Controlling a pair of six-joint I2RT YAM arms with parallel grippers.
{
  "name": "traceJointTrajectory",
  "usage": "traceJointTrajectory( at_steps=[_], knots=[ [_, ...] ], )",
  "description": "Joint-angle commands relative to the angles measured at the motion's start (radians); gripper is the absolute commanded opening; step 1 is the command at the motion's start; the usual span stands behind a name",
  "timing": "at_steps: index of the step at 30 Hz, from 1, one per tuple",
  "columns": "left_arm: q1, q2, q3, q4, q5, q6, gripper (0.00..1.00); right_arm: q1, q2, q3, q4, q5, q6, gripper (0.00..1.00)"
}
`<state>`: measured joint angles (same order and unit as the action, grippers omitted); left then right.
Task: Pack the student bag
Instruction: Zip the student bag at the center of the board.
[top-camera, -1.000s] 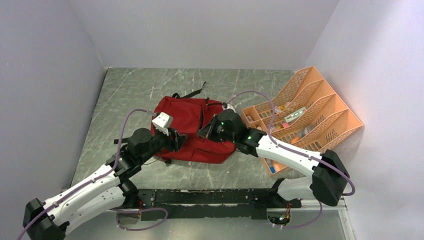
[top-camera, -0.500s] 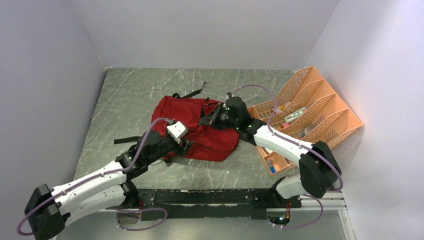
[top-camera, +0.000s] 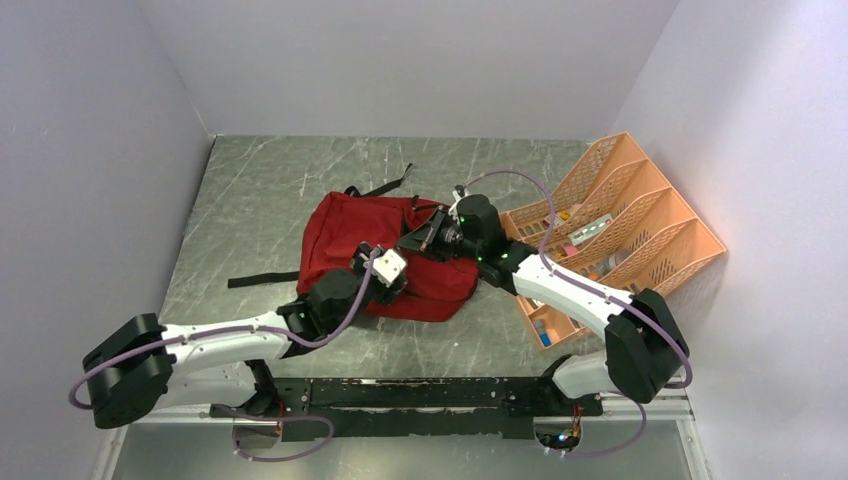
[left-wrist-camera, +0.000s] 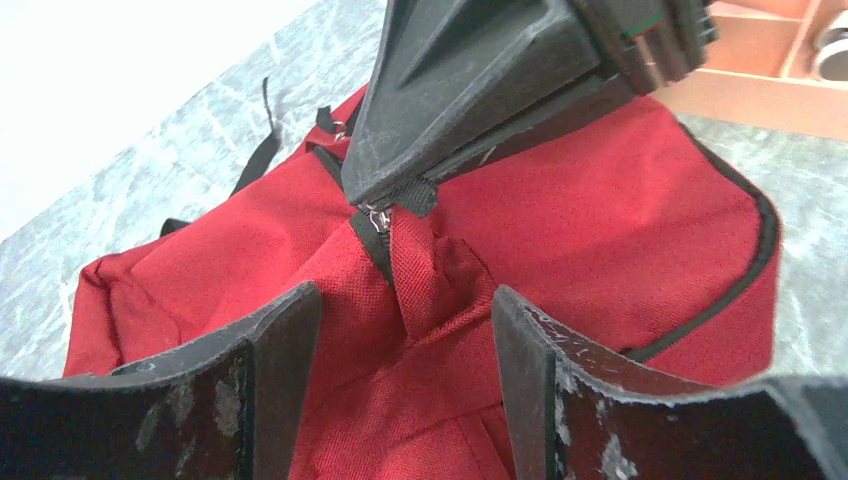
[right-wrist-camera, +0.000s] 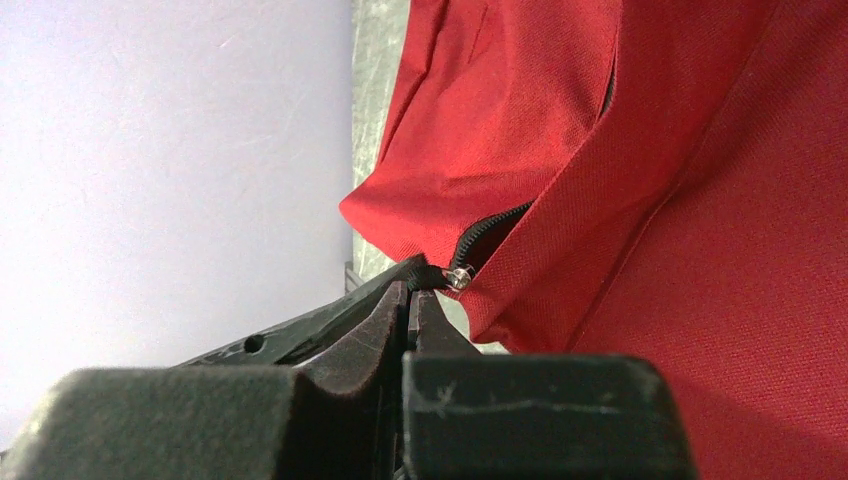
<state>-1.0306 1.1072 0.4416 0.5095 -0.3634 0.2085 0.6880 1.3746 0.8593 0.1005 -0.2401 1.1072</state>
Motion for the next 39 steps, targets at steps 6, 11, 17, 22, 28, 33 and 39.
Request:
traceJointTrajectory(
  at_steps=[6,11,17,22,28,33,39],
  knots=[
    [-0.059,0.182,0.031,0.275,-0.263,-0.007,0.69,-0.008,-0.072,-0.028,0.052,-0.034,0.039,0.00],
    [-0.060,0.244,0.048,0.325,-0.317,-0.046,0.62,-0.004,-0.083,-0.046,0.051,-0.042,0.049,0.00],
    [-0.060,0.256,0.059,0.262,-0.259,-0.074,0.10,0.005,-0.090,-0.055,0.054,-0.045,0.054,0.00],
    [-0.060,0.161,-0.009,0.170,-0.173,-0.135,0.05,0.005,-0.101,-0.070,0.053,-0.035,0.056,0.00],
    [-0.063,-0.116,-0.159,0.003,-0.053,-0.327,0.05,0.005,-0.106,-0.096,0.078,-0.020,0.076,0.00],
    [-0.069,-0.261,-0.245,-0.070,-0.003,-0.423,0.05,0.005,-0.087,-0.115,0.127,-0.014,0.116,0.00],
    [-0.082,-0.273,-0.269,-0.070,0.012,-0.417,0.05,0.005,-0.060,-0.113,0.168,0.020,0.154,0.00]
  ],
)
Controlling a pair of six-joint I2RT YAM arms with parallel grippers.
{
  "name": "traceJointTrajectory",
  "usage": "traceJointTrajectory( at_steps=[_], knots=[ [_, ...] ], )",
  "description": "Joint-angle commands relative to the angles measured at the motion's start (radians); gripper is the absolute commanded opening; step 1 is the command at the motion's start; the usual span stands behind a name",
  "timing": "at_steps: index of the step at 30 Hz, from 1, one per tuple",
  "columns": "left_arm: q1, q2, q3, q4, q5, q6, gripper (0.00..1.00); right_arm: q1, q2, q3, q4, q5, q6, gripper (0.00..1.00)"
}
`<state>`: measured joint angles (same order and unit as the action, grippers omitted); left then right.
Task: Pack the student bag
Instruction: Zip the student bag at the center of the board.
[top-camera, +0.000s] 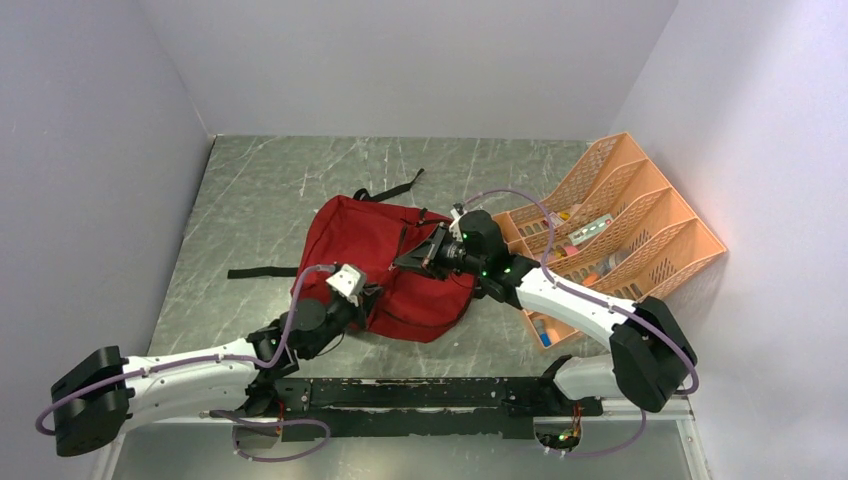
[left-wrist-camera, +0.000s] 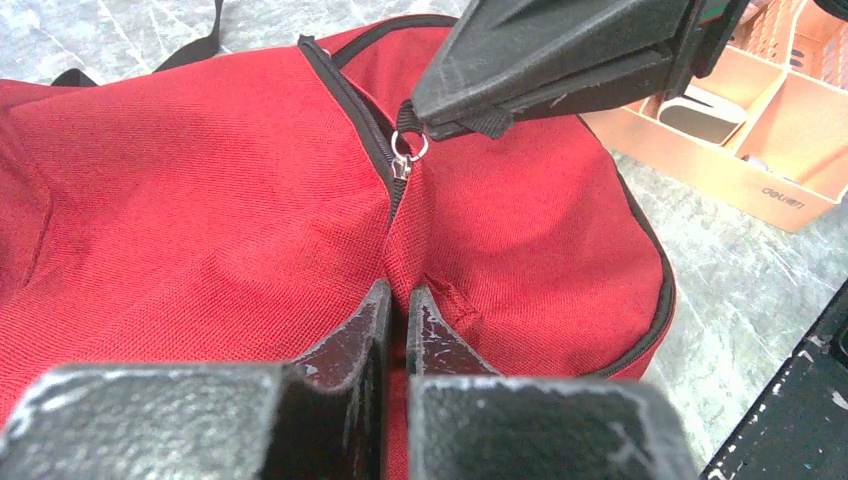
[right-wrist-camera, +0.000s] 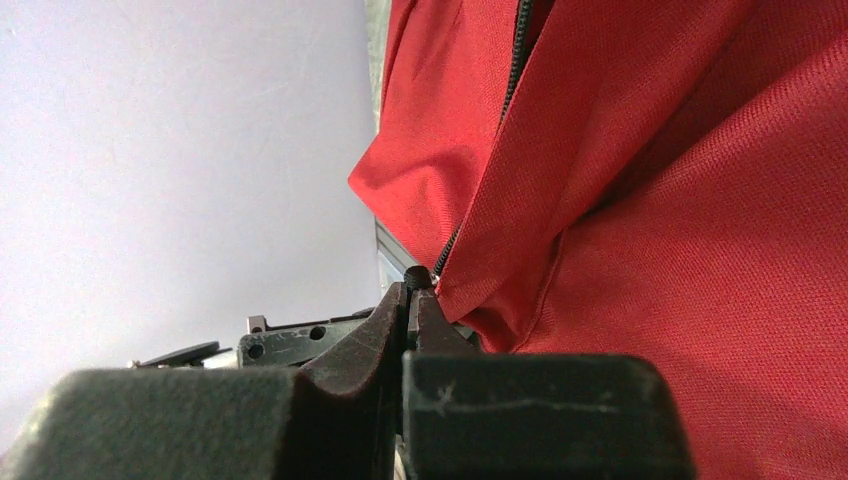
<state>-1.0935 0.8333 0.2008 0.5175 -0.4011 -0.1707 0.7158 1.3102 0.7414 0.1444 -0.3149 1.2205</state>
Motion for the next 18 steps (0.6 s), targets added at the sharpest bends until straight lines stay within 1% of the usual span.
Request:
traceJointTrajectory(
  at_steps=[1,7,18],
  knots=[
    [-0.021,0.006,-0.026,-0.077,0.053,-0.033,0.05,-0.024,0.009,0.009,0.121,0.109,0.042,0.00],
    [-0.029,0.003,-0.030,-0.074,0.059,-0.023,0.05,-0.028,0.035,0.021,0.097,0.211,0.032,0.00],
    [-0.030,-0.068,-0.044,-0.141,0.072,-0.024,0.05,-0.091,0.163,0.116,0.051,0.253,-0.079,0.00]
  ],
)
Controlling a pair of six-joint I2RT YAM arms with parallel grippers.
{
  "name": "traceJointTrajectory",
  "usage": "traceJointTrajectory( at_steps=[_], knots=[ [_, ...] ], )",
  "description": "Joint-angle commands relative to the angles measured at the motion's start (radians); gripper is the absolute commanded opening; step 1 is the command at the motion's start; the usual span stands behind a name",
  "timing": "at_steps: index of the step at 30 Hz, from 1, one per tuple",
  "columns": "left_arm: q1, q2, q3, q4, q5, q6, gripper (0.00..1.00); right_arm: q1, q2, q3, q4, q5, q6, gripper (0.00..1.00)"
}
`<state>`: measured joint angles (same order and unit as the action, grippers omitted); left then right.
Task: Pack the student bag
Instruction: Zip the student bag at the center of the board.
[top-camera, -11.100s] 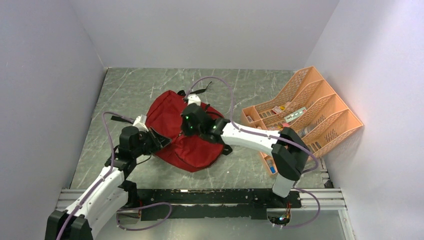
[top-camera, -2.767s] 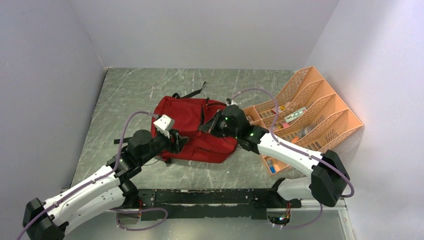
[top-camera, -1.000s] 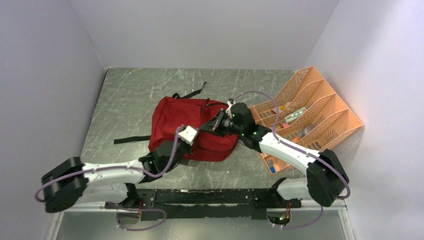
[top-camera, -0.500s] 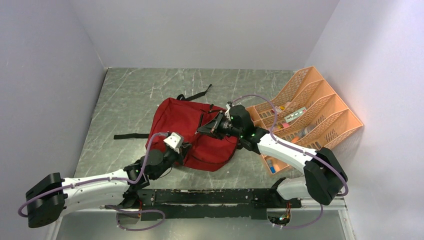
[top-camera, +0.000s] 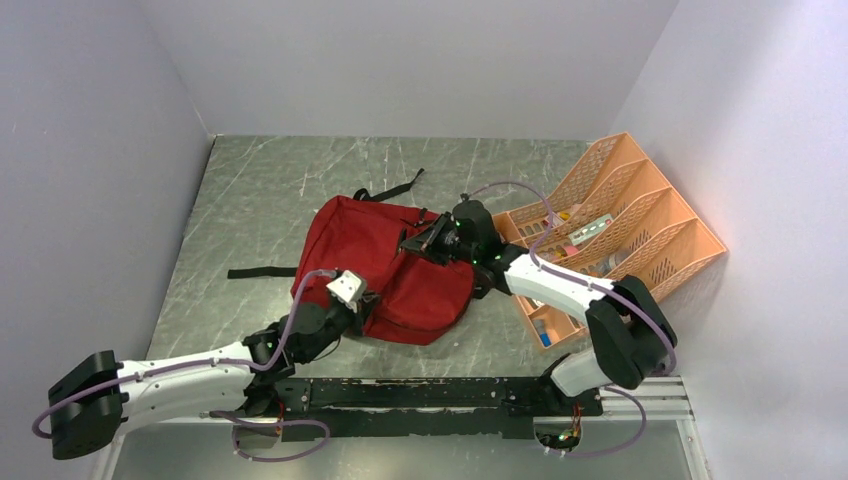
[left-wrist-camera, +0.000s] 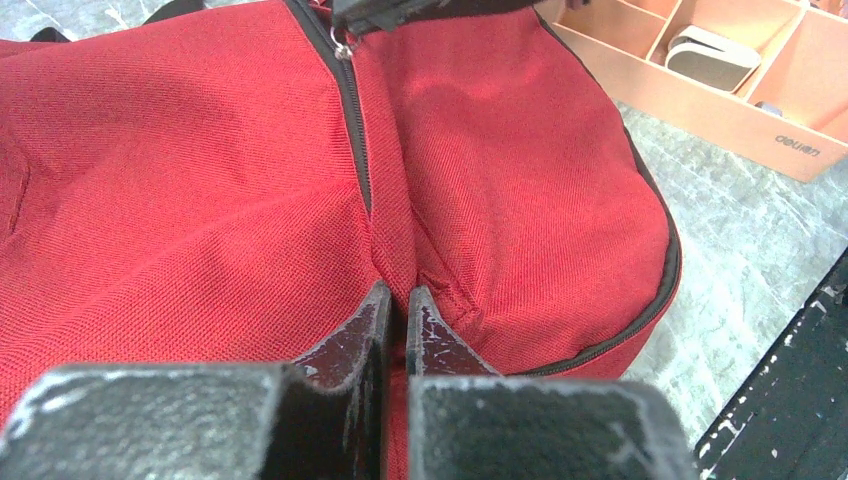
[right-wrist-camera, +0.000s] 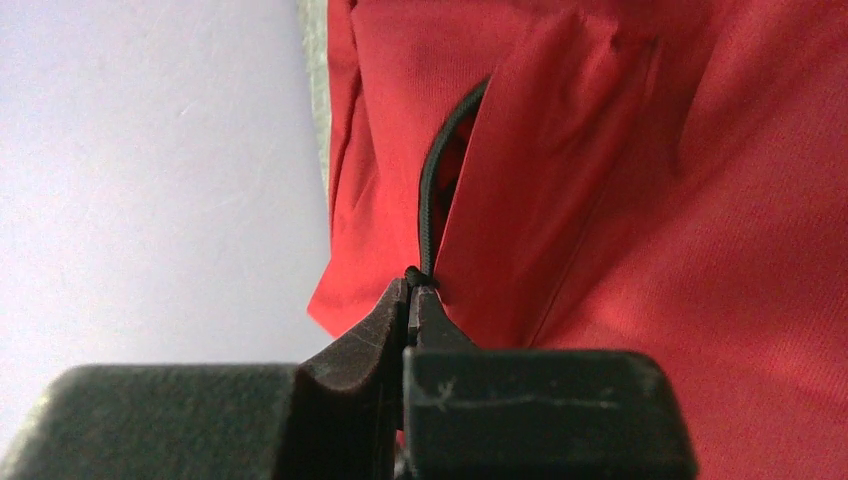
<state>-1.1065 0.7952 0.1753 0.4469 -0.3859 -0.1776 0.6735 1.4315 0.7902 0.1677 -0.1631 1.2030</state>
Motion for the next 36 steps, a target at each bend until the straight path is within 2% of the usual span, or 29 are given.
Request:
traceJointTrajectory(
  at_steps=[1,18,27,29,32,36],
  knots=[
    [-0.018,-0.037,-0.019,-0.077,0.057,-0.016,0.05,-0.059,0.060,0.089,0.019,0.101,-0.075,0.00],
    [-0.018,-0.136,-0.030,-0.139,0.080,-0.027,0.05,-0.150,0.377,0.342,-0.059,0.095,-0.210,0.00],
    [-0.018,-0.198,-0.018,-0.208,0.073,-0.035,0.05,-0.161,0.444,0.386,-0.135,0.160,-0.266,0.00],
    [-0.018,-0.223,-0.014,-0.229,0.072,-0.040,0.05,-0.163,0.420,0.357,-0.103,0.138,-0.268,0.00],
    [-0.018,-0.256,0.008,-0.266,0.069,-0.046,0.05,-0.163,0.380,0.316,0.005,-0.005,-0.295,0.00],
    [-0.018,-0.292,0.042,-0.291,0.068,-0.057,0.36,-0.160,0.341,0.299,0.086,-0.208,-0.293,0.00]
  ],
)
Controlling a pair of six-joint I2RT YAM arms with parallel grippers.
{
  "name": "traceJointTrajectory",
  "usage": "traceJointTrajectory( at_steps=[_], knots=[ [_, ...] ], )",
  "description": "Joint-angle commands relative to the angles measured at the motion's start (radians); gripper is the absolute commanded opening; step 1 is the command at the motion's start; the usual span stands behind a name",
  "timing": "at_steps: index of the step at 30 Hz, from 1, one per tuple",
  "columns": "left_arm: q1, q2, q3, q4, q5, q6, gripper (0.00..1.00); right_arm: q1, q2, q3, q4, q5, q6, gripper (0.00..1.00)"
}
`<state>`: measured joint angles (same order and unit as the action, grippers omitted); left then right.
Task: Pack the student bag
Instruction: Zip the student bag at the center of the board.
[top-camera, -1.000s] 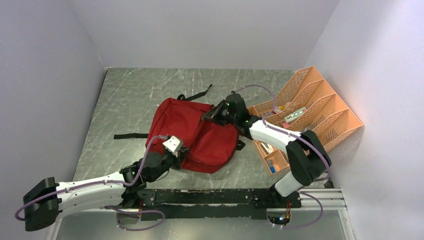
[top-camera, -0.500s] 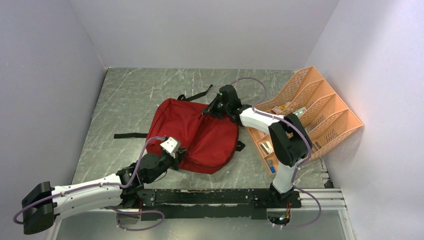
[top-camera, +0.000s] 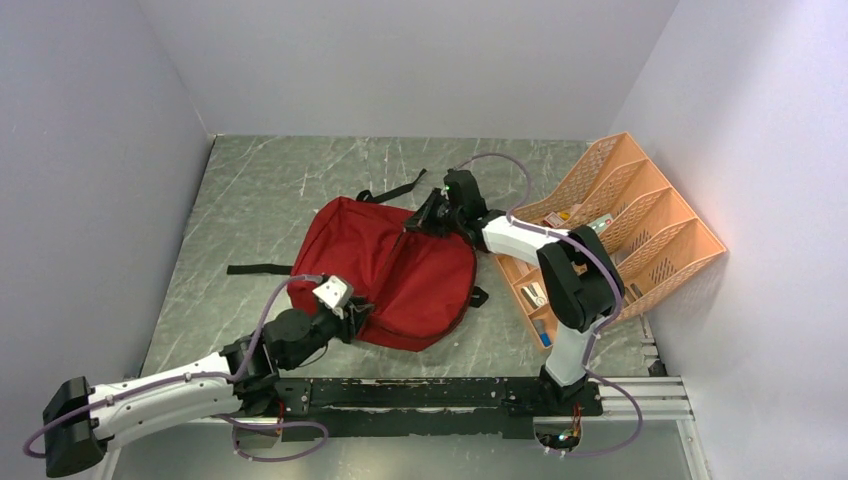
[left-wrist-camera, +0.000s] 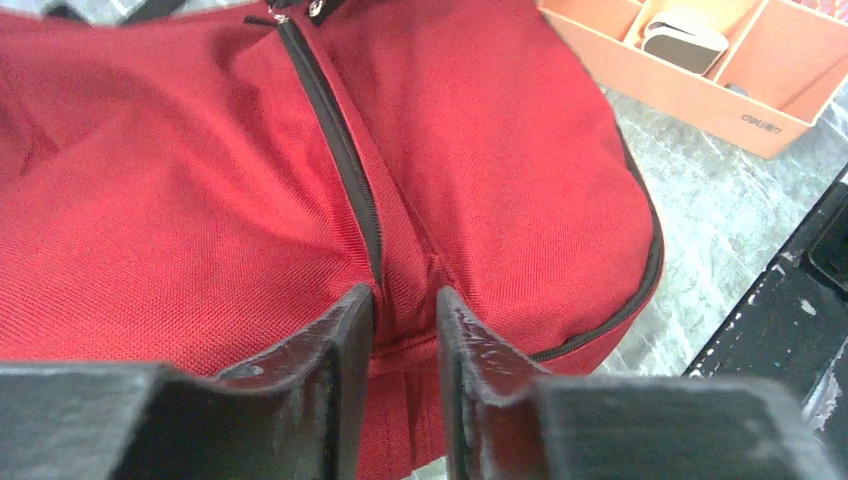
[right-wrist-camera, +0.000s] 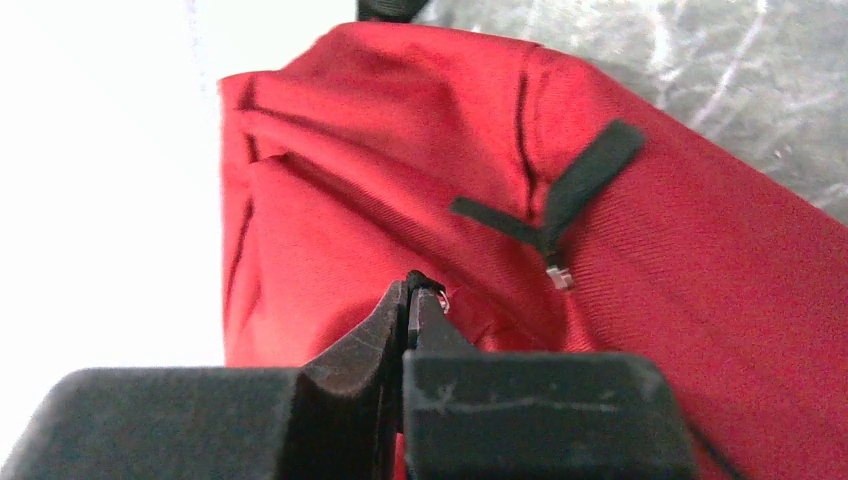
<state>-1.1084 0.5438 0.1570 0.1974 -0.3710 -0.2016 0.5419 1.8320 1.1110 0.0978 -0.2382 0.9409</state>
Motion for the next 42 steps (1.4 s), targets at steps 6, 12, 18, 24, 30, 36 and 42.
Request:
traceJointTrajectory(
  at_steps=[6,12,18,24,30,36,42],
  knots=[
    [-0.016,-0.068,0.150,-0.059,0.108,-0.042,0.74,-0.019,-0.167,-0.025,0.111,-0.105,-0.072,0.00],
    [-0.016,0.007,0.253,-0.084,-0.018,-0.011,0.80,-0.018,-0.217,-0.032,0.047,-0.074,-0.104,0.00],
    [-0.016,0.253,0.288,0.056,-0.047,0.071,0.87,-0.013,-0.259,-0.062,0.054,-0.097,-0.076,0.00],
    [-0.016,0.465,0.294,0.087,-0.170,0.022,0.84,-0.008,-0.290,-0.065,0.035,-0.094,-0.070,0.00],
    [-0.015,0.516,0.240,0.101,-0.186,-0.053,0.52,-0.008,-0.298,-0.057,0.027,-0.076,-0.079,0.00],
    [-0.015,0.463,0.172,0.091,-0.112,-0.089,0.05,-0.011,-0.275,-0.031,0.006,0.050,-0.088,0.00],
    [-0.015,0.352,0.105,0.023,-0.093,-0.133,0.05,-0.015,-0.215,-0.005,-0.044,0.198,-0.074,0.00]
  ],
)
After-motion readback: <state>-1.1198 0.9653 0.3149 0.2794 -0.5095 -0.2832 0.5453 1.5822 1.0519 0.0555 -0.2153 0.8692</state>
